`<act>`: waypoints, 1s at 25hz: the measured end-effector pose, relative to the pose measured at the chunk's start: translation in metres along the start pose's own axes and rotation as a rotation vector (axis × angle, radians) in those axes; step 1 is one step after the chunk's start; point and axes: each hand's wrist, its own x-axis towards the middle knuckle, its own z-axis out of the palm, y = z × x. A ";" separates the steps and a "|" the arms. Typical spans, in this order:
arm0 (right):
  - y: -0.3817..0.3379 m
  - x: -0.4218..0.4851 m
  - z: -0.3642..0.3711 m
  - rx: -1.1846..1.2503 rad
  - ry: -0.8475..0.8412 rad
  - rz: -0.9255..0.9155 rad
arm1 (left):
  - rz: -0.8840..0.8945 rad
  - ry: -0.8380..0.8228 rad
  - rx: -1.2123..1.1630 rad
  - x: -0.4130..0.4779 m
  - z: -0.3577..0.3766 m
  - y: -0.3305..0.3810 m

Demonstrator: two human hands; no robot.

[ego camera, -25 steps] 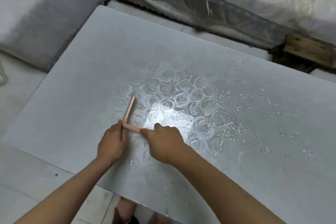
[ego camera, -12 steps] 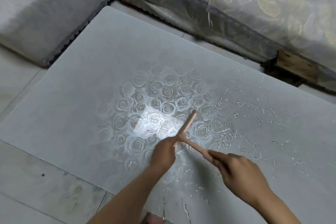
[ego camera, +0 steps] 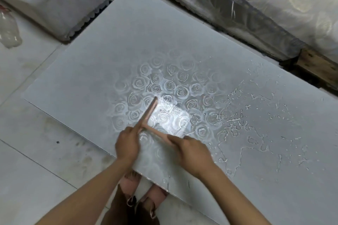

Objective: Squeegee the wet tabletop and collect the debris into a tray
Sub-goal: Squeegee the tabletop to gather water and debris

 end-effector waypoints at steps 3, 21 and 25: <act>0.052 -0.049 -0.021 -0.021 -0.021 0.199 | 0.203 -0.194 -0.105 -0.016 0.031 0.046; -0.001 -0.075 -0.035 -0.384 -0.117 0.117 | -0.359 -0.283 -0.077 -0.053 -0.059 -0.109; -0.041 -0.063 -0.044 -0.435 -0.025 0.016 | -0.346 -0.369 -0.054 -0.058 -0.053 -0.108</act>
